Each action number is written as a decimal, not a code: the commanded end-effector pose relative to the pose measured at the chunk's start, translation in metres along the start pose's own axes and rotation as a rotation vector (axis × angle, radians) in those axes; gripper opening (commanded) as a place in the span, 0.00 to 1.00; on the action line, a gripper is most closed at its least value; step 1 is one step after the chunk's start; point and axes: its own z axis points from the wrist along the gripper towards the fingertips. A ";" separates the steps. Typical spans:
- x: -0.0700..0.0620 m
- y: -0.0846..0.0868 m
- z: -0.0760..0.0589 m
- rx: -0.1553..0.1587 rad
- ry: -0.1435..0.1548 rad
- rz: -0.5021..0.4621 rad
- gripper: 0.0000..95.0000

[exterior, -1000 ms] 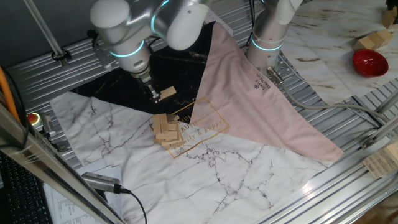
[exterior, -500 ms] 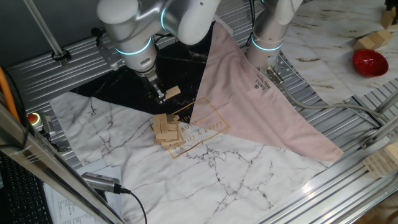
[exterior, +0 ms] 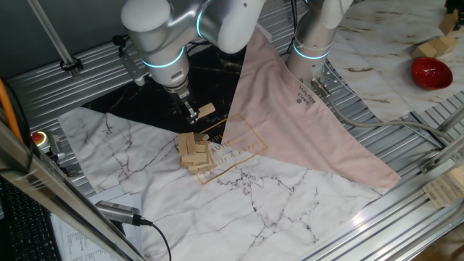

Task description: Play Jenga

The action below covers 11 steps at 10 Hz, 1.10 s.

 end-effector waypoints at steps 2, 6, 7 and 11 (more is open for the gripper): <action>-0.001 0.000 0.000 0.001 0.000 -0.007 0.40; -0.001 0.001 0.000 -0.003 0.005 -0.001 0.40; -0.001 0.006 -0.002 -0.005 0.008 0.014 0.40; -0.007 0.027 -0.005 -0.005 0.011 0.094 0.00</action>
